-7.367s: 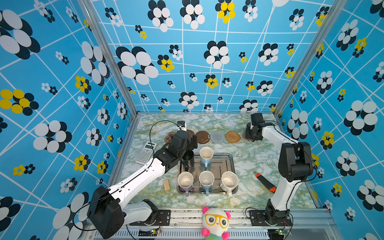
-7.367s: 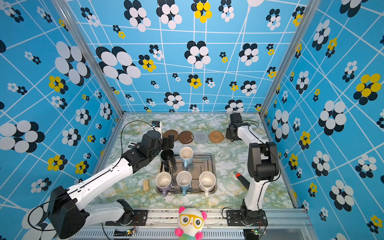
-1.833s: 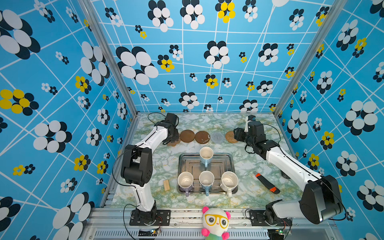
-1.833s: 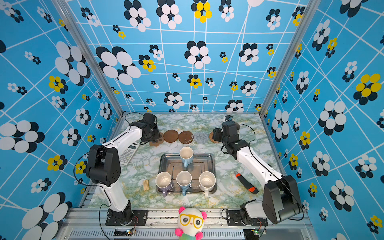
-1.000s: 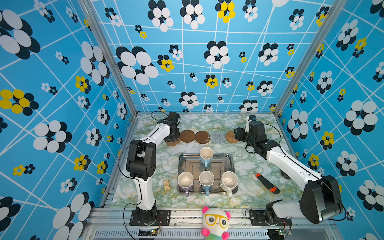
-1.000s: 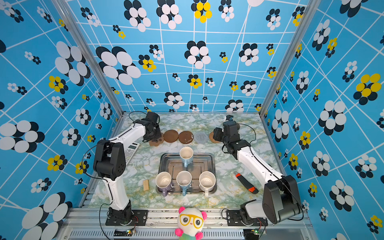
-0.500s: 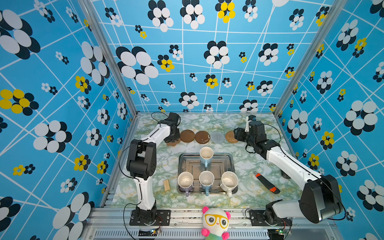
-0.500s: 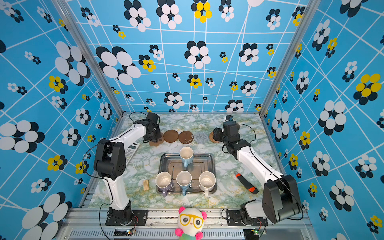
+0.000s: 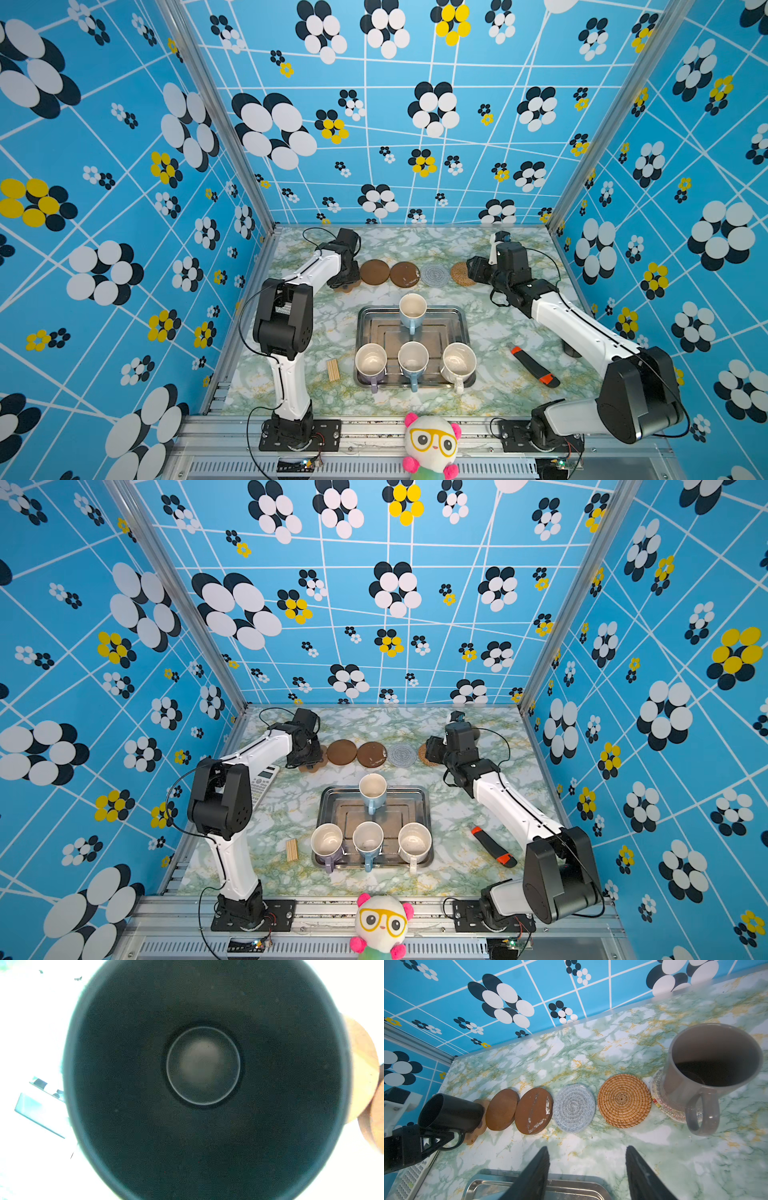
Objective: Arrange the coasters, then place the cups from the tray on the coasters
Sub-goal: 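Lower the black mug onto the cork paw-print coaster with the left gripper, then open the left gripper and raise it while the right gripper moves toward the tray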
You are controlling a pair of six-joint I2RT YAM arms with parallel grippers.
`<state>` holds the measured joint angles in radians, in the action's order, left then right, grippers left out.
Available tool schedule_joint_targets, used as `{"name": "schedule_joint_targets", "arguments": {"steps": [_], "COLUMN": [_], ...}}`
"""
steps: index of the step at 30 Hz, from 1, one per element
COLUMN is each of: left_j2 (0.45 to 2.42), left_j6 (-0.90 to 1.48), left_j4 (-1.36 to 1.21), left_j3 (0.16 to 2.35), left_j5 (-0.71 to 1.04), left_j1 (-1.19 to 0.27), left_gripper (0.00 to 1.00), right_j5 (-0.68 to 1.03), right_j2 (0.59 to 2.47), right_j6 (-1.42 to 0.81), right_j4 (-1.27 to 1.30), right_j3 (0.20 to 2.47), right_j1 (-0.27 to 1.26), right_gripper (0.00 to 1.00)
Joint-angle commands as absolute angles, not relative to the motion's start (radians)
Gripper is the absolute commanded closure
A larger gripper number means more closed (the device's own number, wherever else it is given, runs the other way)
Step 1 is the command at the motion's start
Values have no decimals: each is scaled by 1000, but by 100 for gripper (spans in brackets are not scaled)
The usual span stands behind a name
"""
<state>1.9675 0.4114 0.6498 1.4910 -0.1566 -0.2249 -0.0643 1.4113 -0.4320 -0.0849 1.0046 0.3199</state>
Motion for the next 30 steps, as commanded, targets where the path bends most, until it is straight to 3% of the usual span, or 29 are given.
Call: {"name": "schedule_joint_targets", "arguments": {"steps": [1, 11, 14, 22, 30], "left_j2": [1960, 1963, 1965, 1957, 1903], "left_j6": [427, 431, 434, 432, 430], "left_j4": [609, 611, 619, 629, 646], "left_j3": [1481, 1462, 1463, 1459, 1446], "left_j5": [-166, -150, -146, -158, -181], "left_j1": [-234, -239, -241, -256, -269], "left_gripper": [100, 100, 92, 52, 36], "right_j5": [-50, -51, -51, -52, -51], "right_j2": [1420, 1410, 1407, 1390, 1373], "right_j6": [-437, -434, -434, -434, -434], "right_j4": [-72, -78, -79, -81, -86], "right_j3": [1018, 1013, 1015, 1006, 1000], "right_j1": [313, 313, 313, 313, 311], "right_gripper": [39, 39, 39, 39, 39]}}
